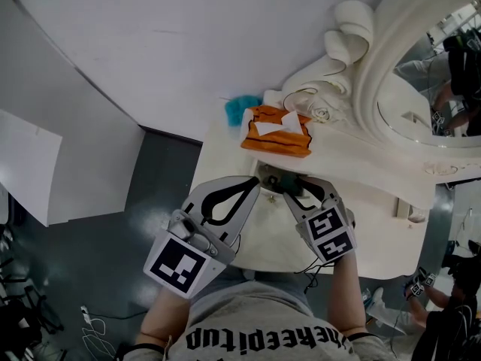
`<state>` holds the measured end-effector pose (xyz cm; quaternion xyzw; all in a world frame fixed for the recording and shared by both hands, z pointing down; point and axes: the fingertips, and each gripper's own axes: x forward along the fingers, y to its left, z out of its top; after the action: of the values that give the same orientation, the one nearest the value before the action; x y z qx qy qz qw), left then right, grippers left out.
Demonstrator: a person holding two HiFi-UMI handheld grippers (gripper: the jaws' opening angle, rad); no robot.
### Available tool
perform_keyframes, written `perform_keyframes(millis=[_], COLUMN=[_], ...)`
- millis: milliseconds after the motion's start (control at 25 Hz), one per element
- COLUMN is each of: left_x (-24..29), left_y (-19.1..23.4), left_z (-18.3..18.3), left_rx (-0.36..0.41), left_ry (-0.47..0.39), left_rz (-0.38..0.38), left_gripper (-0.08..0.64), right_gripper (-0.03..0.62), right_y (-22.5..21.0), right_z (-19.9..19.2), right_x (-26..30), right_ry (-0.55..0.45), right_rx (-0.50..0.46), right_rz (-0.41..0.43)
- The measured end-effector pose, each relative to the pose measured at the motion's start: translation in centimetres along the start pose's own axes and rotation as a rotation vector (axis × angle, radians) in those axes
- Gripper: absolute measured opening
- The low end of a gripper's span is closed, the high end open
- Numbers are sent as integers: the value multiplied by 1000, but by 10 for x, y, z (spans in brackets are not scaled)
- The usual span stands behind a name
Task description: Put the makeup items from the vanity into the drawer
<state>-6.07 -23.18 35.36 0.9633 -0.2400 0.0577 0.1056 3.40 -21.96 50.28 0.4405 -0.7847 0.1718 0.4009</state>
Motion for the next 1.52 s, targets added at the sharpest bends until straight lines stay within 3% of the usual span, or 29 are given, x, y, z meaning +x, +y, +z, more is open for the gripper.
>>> perform_keyframes(millis=[560,1040,1520], left_x=[0,0,4], left_y=[2,-7,-32], left_z=[1,2,8], left_rx=[1,7,27], left_ry=[-3,-6,-18], left_rz=[4,-1,-19], left_gripper=[19,20,20], right_gripper=[207,219,18], right_y=[-3,2,2], right_z=[15,29,44], right_x=[-2,-16,-59], right_ry=[-48,-148,-374], right_rx=[-10,33,168], right_rz=[-10,18,15])
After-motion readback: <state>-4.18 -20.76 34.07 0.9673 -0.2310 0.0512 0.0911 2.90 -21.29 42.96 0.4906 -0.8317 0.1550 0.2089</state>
